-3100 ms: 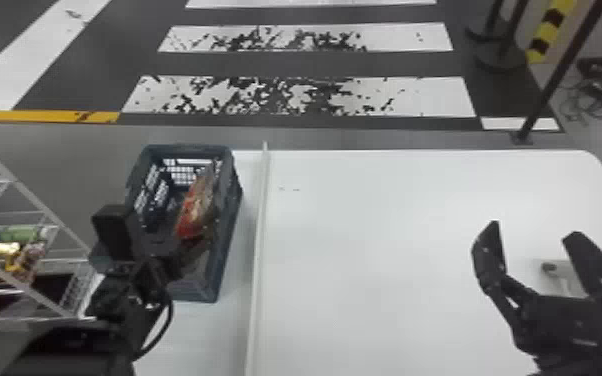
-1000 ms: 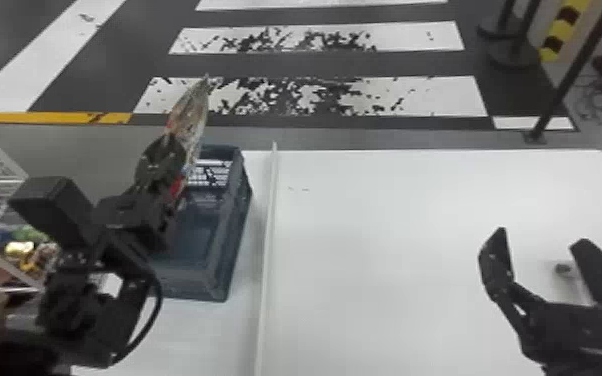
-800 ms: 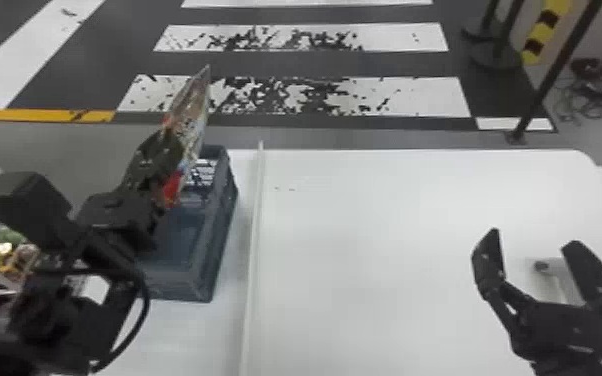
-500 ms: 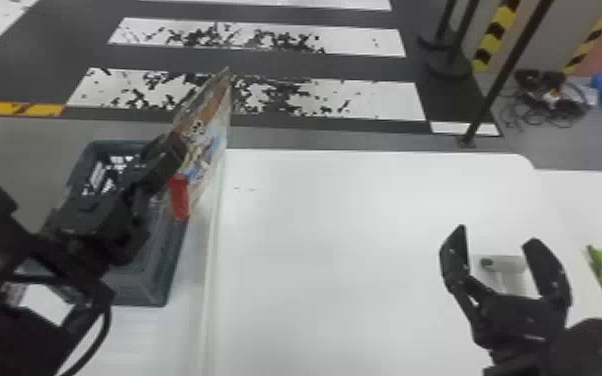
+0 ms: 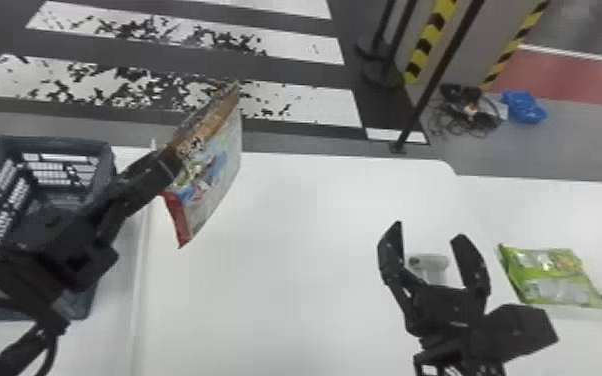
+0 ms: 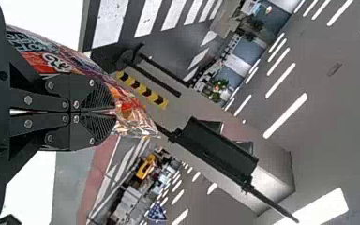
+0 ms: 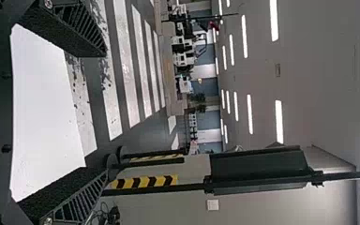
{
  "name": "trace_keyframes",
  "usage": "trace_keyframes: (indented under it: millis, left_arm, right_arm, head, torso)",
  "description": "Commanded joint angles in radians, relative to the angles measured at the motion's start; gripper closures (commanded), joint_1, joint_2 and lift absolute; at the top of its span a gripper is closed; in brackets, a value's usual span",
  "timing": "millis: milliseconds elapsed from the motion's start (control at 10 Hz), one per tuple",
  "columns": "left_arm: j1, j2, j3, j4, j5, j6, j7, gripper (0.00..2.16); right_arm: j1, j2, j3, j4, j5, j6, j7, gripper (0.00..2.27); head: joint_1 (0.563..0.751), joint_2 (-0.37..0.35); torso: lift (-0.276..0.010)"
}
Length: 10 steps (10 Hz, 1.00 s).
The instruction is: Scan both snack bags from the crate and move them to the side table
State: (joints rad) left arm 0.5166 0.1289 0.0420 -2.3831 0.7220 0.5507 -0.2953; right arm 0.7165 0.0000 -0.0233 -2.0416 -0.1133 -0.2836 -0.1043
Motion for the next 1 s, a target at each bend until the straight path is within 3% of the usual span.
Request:
trace_keyframes:
  millis: [0,300,400,500,800,900]
  left_arm:
    - [-0.032,-0.002,-0.034,0.094,0.034,0.007,-0.033,2.14]
    - [-0.127,-0.003,-0.057,0.334,0.094,0.065,-0.122,2.14]
    - [-0.196,-0.008,-0.048,0.487,0.211,0.136,-0.177,2.13]
    - [-0.239,-0.012,-0.051,0.576,0.220,0.157,-0.197,2.13]
    - [-0.310,-0.026,-0.080,0.706,0.117,0.157,-0.197,2.13]
    - [-0.328,-0.026,-0.085,0.745,0.109,0.157,-0.196,2.13]
  right_arm:
    - [-0.005,0.001,-0.009,0.003,-0.002,0.001,0.000,0.05]
    - [-0.017,0.001,-0.021,0.011,-0.019,0.001,-0.003,0.05]
    - [-0.023,0.001,-0.023,0.017,-0.022,0.001,-0.003,0.05]
    - [-0.029,0.001,-0.023,0.023,-0.023,0.001,-0.003,0.05]
    - [-0.028,0.000,-0.032,0.029,-0.034,-0.002,-0.003,0.05]
    - [-0.028,0.000,-0.033,0.029,-0.034,-0.002,-0.003,0.05]
  head:
    - [0.695,-0.236]
    - [0.695,-0.301]
    - [0.695,-0.316]
    - [0.695,-0.323]
    - [0.695,-0.341]
    - [0.695,-0.344]
  torso:
    - [-0.029]
    - [-0.029]
    - [-0.029]
    - [-0.029]
    - [-0.029]
    - [-0.029]
